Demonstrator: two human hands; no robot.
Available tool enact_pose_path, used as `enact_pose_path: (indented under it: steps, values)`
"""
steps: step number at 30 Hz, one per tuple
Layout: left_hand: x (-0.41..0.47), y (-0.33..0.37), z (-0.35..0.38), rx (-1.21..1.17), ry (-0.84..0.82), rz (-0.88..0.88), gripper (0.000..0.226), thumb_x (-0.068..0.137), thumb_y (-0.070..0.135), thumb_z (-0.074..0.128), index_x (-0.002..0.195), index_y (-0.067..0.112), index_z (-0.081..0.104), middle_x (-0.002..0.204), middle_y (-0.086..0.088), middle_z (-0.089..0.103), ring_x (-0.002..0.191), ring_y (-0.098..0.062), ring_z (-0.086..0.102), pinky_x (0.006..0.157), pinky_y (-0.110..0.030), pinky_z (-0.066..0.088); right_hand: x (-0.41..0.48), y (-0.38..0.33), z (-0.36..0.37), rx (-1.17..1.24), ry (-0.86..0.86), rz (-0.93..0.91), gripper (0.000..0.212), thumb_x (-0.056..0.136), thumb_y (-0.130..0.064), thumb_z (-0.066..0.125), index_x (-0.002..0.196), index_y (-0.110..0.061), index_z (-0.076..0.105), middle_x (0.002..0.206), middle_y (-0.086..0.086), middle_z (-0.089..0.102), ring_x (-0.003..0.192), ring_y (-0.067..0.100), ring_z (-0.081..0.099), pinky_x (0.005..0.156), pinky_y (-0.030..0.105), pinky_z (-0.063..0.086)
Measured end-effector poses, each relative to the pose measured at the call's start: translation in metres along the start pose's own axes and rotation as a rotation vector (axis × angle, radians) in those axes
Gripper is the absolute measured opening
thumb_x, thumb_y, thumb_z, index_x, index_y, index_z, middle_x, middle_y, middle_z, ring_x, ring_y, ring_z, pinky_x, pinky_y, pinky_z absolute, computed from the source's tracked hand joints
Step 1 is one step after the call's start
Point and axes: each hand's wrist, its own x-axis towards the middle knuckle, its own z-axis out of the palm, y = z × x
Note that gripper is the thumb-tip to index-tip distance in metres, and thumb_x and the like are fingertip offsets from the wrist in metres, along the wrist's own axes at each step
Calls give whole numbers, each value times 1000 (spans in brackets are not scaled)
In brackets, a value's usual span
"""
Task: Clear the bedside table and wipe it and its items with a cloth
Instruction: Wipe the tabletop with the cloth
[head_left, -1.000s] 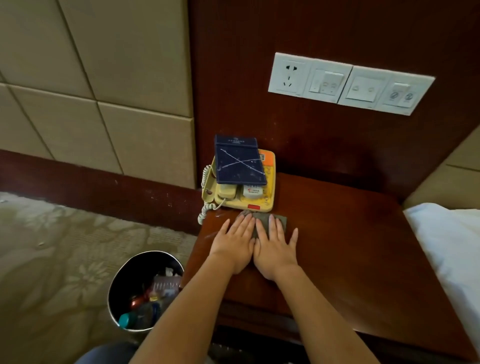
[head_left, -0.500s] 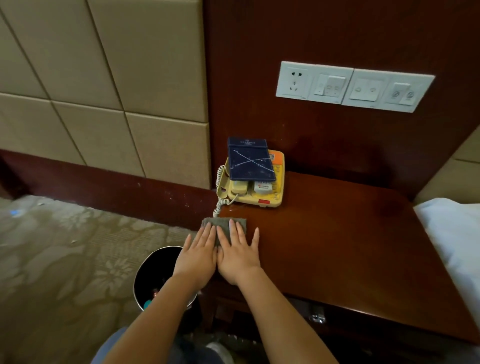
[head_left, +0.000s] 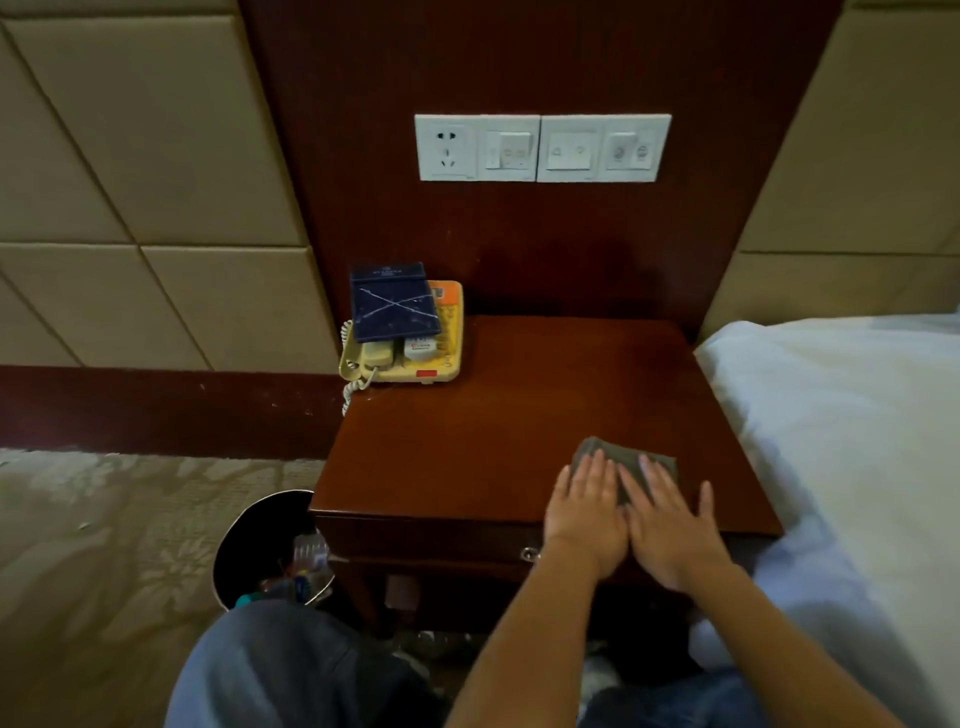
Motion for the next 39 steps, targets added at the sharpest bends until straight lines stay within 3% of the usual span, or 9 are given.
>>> enact_pose_path:
  steps: [5,9,18,24,28,34,39]
  values:
    - [3,20,3,57,-8,89,55,103,32,11,150,14,-11,158,-3,-19,144,-16,-18,118,-38,-8,-9,21,3,4,-29,87,53,102,-41,11,150,-32,-9,158,-3,-19,146,12,-12,114,56,-4]
    - [-11,-16,3,133,16,105,55,103,35,8,150,14,-12,157,-1,-19,144,-14,-18,118,-37,-7,-8,-9,-2,-41,-23,11,54,101,-40,11,151,-30,-8,159,1,-15,146,17,-10,113,59,-6]
    - [-99,-188,10,257,150,-59,57,103,38,14,151,15,-8,159,-1,-11,146,-13,-11,114,-34,-12,-8,-185,-4,-47,-13,-320,54,102,-39,12,151,-26,-7,158,6,-17,146,22,-15,111,61,-12]
    - [-139,-254,-2,86,190,-237,57,100,25,24,152,13,5,160,-3,-3,144,-10,-12,112,-26,-12,3,-262,-20,-46,-69,-526,53,102,-35,19,152,-25,6,160,9,-3,147,26,-1,115,56,-6]
    - [-116,-239,-7,-7,129,-363,59,101,29,25,151,4,6,158,-17,2,147,-25,-3,120,-36,2,13,-257,-27,107,66,-566,50,102,-26,26,151,-24,14,160,5,4,147,20,2,117,49,-4]
    - [-62,-218,-13,-147,201,-577,67,102,42,12,147,-3,-7,157,-20,-9,146,-28,-8,119,-37,-2,34,-211,-31,209,286,-453,55,101,-22,32,151,-26,11,160,3,-1,147,18,-2,119,42,3]
    - [-8,-228,-31,-152,199,-621,67,102,42,13,148,-3,-6,157,-20,-8,146,-29,-6,119,-38,-1,58,-170,-33,244,378,-413,51,99,-17,39,148,-21,27,157,7,18,144,20,18,117,38,11]
